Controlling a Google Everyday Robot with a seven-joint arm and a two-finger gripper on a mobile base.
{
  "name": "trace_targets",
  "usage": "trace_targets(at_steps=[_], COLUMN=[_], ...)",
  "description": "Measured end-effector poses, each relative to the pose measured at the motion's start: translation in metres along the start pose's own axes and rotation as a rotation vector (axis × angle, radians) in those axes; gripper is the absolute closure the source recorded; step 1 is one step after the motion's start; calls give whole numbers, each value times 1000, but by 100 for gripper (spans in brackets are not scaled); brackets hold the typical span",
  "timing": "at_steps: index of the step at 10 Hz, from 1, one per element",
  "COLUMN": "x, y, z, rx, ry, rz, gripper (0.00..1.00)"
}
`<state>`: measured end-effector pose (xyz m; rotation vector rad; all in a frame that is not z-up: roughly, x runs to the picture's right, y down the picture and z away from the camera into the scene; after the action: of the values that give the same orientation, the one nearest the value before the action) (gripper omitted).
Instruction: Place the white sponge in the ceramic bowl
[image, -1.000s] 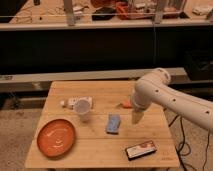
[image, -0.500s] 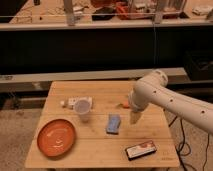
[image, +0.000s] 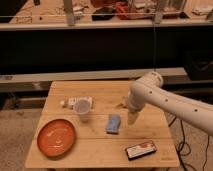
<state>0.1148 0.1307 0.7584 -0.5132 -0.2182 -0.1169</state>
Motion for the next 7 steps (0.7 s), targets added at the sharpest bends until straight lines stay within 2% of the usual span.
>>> trace_targets(at_steps=[7], x=[-5], y=[-2], z=[36], rx=[-38], ry=[-43], rz=[-71], gripper=[20])
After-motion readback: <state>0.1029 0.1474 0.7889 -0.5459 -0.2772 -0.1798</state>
